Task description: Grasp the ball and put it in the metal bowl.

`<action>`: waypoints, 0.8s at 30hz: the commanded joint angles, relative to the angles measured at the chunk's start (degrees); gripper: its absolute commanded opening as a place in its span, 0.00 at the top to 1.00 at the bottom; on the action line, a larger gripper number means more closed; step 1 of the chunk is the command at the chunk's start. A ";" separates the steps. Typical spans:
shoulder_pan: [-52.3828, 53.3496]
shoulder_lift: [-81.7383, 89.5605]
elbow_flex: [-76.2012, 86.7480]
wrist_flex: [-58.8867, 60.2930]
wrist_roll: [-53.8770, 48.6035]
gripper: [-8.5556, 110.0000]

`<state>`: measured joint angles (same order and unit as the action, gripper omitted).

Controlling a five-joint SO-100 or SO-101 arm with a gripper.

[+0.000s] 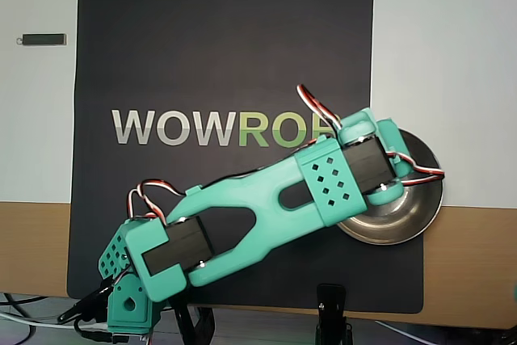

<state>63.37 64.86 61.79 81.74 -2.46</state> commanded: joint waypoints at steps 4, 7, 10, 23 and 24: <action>-0.26 0.26 -2.37 -0.35 0.26 0.68; -0.26 0.26 -2.37 -0.35 0.26 0.61; -0.26 0.26 -2.37 -0.35 0.26 0.60; 0.53 0.18 -2.29 -0.35 0.70 0.61; 0.62 0.18 -2.29 -0.35 0.70 0.61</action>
<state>63.54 64.69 61.79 81.74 -2.11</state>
